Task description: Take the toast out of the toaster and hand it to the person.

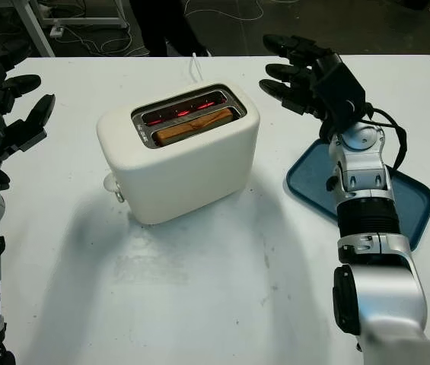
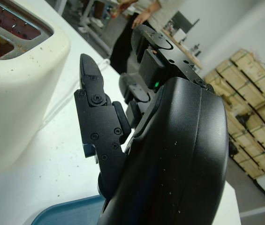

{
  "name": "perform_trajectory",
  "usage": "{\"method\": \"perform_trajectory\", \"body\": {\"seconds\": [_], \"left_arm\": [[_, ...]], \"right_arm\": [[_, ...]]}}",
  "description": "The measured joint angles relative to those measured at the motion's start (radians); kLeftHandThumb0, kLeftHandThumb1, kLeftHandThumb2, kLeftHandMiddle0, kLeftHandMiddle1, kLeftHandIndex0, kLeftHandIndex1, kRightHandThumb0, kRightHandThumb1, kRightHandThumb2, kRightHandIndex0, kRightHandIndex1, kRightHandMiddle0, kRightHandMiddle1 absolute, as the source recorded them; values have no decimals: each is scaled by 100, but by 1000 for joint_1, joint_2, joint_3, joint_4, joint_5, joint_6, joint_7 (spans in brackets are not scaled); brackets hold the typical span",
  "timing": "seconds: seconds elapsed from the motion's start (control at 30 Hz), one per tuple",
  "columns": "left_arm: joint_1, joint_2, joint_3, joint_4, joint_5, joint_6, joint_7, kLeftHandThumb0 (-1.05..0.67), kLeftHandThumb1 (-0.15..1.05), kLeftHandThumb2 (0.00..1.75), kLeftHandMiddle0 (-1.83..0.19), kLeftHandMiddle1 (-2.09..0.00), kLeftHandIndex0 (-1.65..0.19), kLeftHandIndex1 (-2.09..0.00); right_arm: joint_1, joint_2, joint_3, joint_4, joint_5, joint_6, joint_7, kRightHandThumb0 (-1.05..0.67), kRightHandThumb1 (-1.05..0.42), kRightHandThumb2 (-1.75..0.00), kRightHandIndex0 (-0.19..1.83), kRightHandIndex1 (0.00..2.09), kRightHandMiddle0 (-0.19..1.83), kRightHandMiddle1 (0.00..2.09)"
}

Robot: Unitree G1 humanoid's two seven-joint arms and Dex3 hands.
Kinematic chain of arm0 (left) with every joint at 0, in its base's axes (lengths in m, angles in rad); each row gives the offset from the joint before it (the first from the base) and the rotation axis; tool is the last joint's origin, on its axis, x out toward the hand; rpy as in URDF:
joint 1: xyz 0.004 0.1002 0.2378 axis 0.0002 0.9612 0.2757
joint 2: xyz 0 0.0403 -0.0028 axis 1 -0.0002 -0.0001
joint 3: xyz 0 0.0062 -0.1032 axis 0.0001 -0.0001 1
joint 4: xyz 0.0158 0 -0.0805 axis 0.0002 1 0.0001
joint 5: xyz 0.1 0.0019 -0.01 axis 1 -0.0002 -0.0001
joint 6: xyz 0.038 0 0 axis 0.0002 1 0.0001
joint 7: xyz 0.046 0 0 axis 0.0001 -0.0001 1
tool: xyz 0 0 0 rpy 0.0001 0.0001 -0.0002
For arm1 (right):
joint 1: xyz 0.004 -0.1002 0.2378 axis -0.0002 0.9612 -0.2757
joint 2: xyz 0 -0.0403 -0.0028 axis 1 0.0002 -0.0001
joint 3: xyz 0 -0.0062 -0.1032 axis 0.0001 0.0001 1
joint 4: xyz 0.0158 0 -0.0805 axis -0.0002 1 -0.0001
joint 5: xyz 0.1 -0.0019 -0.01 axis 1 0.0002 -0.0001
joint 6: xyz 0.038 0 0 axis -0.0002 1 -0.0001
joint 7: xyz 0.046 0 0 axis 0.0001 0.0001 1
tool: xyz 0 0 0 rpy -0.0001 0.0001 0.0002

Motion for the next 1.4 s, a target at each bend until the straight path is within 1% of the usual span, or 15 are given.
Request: {"method": "perform_trajectory", "body": {"seconds": [0.13,0.23,0.33,0.5,0.73,0.87,0.97,1.1,1.3,1.4], "left_arm": [[12,-7,1,-22,-25,12,-8,-9,85,50,0,-95,-4,-66],[14,-14,1,-23,-34,12,-8,-12,83,50,0,-95,-4,-68],[16,-14,0,-23,-32,13,-8,-15,84,50,0,-94,-4,-69],[23,-15,0,-34,-35,26,-8,-11,85,51,0,-91,-2,-70],[23,-15,-6,-38,-28,24,-8,-13,84,51,0,-94,-2,-73],[23,-16,-14,-40,-28,30,-7,-16,84,51,0,-92,-1,-74],[23,-16,-16,-42,-29,36,-7,-13,85,52,0,-92,0,-74],[23,-16,-15,-32,-26,38,-4,-22,83,50,0,-95,-2,-75],[19,-15,-9,2,-27,39,-3,-21,84,49,0,-94,-2,-74],[8,-14,-8,12,-27,41,-3,-21,85,48,0,-93,-2,-74]], "right_arm": [[4,0,-7,-5,10,21,0,-15,-92,-14,46,29,56,0],[10,0,-12,-11,15,21,0,-14,-92,-16,46,29,55,0],[19,0,-13,-13,16,21,0,-15,-92,-16,45,28,55,0],[23,0,-11,-15,16,21,1,-16,-92,-15,46,28,54,0],[30,0,-11,-33,16,21,5,-19,-92,-15,47,29,55,0],[31,0,-12,-33,16,21,5,-18,-92,-15,47,29,55,0],[31,0,-12,-34,16,21,5,-17,-92,-16,47,28,54,0],[39,0,-12,-43,17,21,6,-18,-92,-15,47,29,54,0],[83,4,-12,-116,17,23,-12,-17,-92,-16,48,30,55,1],[112,5,-13,-161,17,51,-31,-18,-92,-15,47,29,54,0]]}}
